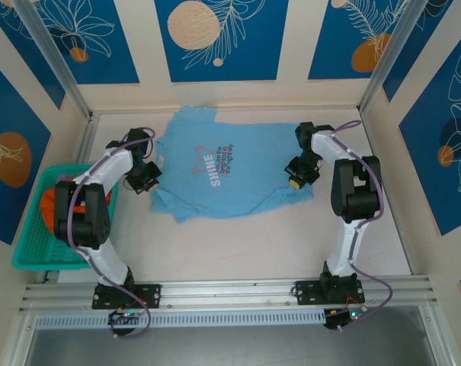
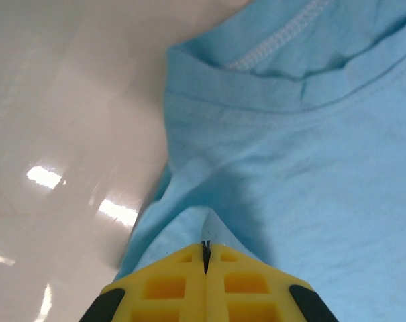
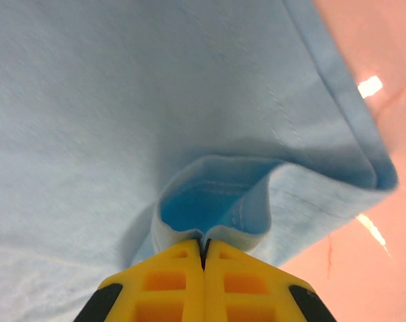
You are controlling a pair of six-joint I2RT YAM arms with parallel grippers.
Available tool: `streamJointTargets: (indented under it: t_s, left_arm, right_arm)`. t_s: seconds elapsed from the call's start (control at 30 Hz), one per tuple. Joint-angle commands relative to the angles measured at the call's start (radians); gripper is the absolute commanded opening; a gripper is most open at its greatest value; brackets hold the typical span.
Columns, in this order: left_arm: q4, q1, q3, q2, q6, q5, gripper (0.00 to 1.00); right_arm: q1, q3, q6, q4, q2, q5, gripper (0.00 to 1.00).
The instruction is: Fold and stack the t-shirts
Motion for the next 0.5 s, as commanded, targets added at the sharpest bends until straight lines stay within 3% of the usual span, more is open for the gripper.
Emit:
streamJointTargets:
  t_s: [0.0, 0.27, 0.47]
  left_arm:
    - [-0.053, -0.030, -0.072, -0.098, 0.062, -0.003, 0.00]
    - [-0.080, -0.069, -0.302, -0.371, 0.065, -0.034, 0.00]
    - [-0.102, -0.068, -0.230, -0.447, 0.072, -0.041, 0.00]
  right_arm:
    - [-0.006, -0.092, -0.015, -0.002, -0.089, -0.049, 0.06]
    - [-0.031, -0.393, 0.003, 0.063, -0.366, -0.057, 0.04]
    - [-0.095, -0.390, 0.016, 0.052, -0.461, -0.047, 0.00]
